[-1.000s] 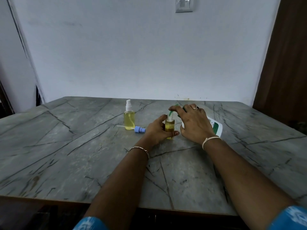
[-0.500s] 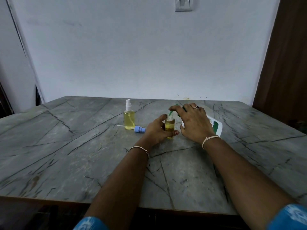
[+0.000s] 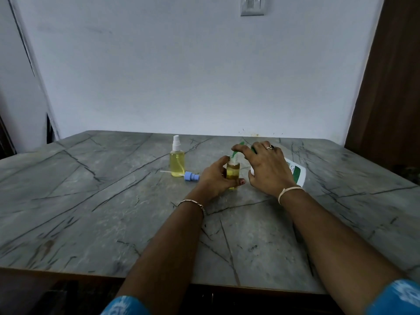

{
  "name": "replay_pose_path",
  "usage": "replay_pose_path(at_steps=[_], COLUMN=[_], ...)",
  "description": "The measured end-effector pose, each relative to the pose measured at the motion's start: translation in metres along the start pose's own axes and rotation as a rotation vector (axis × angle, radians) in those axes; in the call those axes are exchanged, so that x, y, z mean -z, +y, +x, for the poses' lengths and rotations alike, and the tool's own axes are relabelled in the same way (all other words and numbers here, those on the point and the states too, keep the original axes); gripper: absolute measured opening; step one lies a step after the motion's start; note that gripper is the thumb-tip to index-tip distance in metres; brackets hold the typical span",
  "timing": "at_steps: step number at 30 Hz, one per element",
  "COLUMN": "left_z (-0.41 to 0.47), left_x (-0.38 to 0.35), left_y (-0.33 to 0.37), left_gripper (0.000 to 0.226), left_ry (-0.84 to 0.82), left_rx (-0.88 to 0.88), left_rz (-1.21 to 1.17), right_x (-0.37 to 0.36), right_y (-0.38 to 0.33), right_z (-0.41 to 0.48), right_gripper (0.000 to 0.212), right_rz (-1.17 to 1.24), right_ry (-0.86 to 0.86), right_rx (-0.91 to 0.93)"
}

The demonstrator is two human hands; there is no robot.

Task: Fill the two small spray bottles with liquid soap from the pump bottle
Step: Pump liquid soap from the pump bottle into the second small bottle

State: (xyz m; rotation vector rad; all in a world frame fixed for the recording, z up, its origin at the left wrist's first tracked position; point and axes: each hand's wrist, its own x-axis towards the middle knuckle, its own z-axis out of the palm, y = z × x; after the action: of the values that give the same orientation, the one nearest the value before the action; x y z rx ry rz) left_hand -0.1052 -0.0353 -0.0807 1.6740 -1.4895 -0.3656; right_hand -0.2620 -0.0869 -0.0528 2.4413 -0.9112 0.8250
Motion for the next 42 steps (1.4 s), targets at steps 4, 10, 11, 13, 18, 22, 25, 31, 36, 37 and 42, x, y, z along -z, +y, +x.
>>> replay_pose_path(at_steps=[4, 10, 11, 13, 18, 22, 25, 31, 36, 37, 42], left_z=[0.002, 0.004, 0.004, 0.004, 0.004, 0.004, 0.003, 0.006, 0.007, 0.008, 0.007], left_x=[-0.001, -0.002, -0.002, -0.002, -0.002, -0.001, -0.001, -0.003, -0.004, -0.004, -0.004], left_y=[-0.002, -0.003, -0.004, -0.005, -0.006, -0.004, -0.003, -0.009, -0.009, -0.010, -0.010], left_gripper=[0.078, 0.079, 0.080, 0.083, 0.079, 0.077, 0.073, 0.070, 0.068, 0.070, 0.076], left_ry=[-0.008, -0.020, -0.018, -0.010, -0.020, -0.013, -0.014, -0.015, -0.003, 0.000, -0.015], left_rx=[-0.014, -0.008, -0.008, 0.002, -0.014, -0.027, -0.035, -0.042, -0.049, -0.048, -0.047], left_rz=[-0.002, -0.008, -0.012, -0.012, -0.027, -0.005, -0.008, -0.041, -0.039, -0.040, -0.039], right_x=[-0.002, -0.002, -0.002, -0.002, -0.002, -0.004, -0.004, -0.002, -0.004, -0.005, -0.006], right_y=[-0.001, 0.001, 0.001, 0.001, -0.002, -0.003, -0.001, -0.001, -0.001, -0.001, 0.000], right_z=[0.000, -0.001, -0.001, -0.001, 0.001, 0.002, 0.000, 0.000, 0.001, 0.001, 0.000], right_gripper=[0.069, 0.073, 0.073, 0.072, 0.067, 0.068, 0.074, 0.074, 0.075, 0.074, 0.070], right_rz=[-0.018, -0.031, -0.034, -0.034, -0.035, -0.039, -0.046, -0.029, -0.039, -0.044, -0.049], right_ry=[0.010, 0.040, 0.040, 0.033, 0.037, 0.049, 0.089, 0.083, 0.073, 0.063, 0.038], right_rx=[0.004, 0.009, 0.011, 0.017, 0.007, 0.010, 0.010, 0.005, 0.003, 0.008, 0.016])
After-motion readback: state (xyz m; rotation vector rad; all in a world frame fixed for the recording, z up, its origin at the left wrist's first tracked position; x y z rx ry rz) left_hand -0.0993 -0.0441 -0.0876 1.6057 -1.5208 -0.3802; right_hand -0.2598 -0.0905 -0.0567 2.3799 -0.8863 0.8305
